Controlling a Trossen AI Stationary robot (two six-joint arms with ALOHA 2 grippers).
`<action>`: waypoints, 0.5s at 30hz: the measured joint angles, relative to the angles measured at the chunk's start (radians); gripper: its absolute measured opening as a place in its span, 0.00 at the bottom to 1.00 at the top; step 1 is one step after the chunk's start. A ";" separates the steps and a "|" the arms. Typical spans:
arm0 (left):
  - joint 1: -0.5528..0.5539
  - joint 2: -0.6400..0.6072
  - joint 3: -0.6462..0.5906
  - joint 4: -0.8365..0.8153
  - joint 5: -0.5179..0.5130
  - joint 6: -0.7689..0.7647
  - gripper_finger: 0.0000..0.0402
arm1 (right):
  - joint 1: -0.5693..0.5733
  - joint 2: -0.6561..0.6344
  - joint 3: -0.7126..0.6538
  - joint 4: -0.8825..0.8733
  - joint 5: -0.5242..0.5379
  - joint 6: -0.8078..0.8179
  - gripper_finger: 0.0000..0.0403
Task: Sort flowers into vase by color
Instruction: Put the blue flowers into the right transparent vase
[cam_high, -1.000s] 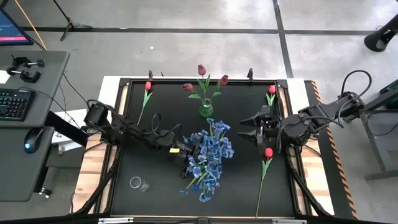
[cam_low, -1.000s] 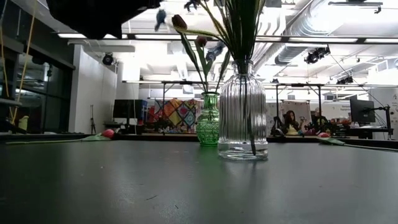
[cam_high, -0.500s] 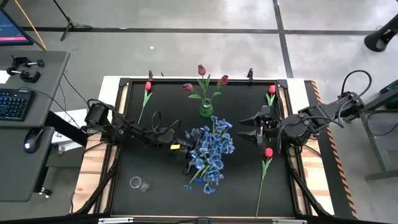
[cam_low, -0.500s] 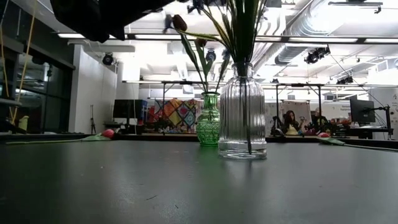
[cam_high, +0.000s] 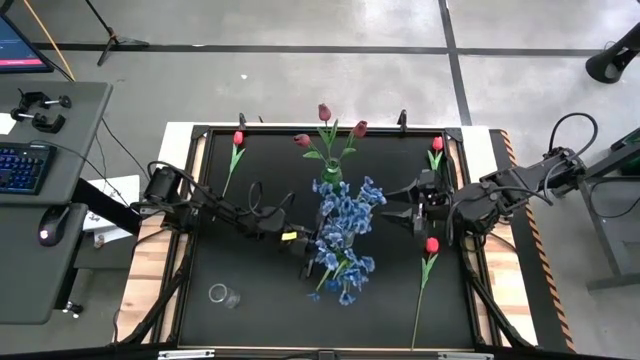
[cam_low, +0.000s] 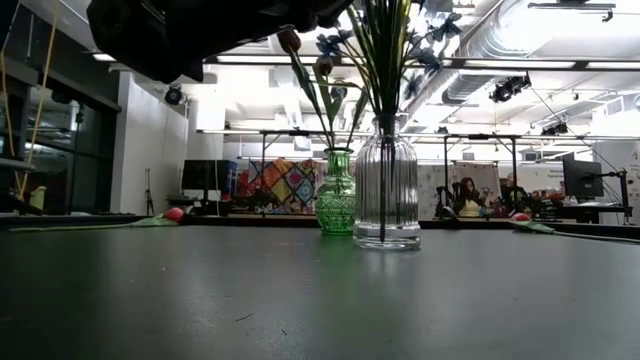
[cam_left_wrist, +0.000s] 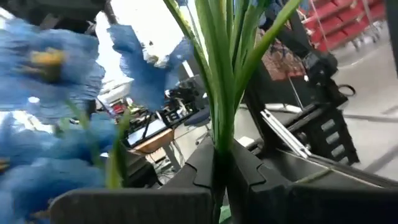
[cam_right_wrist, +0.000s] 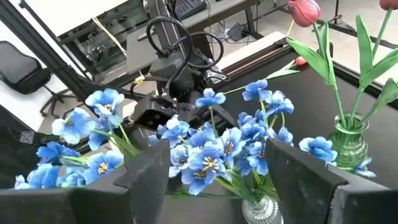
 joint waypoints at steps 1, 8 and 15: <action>0.002 0.001 0.000 0.019 -0.005 -0.013 0.00 | 0.000 0.000 0.000 0.001 0.000 0.000 0.63; 0.020 0.000 0.000 0.037 -0.021 -0.032 0.00 | 0.000 0.004 0.000 0.017 -0.037 0.030 0.63; 0.032 0.000 0.000 0.039 -0.022 -0.076 0.00 | 0.020 0.106 0.001 -0.169 -0.184 0.273 0.63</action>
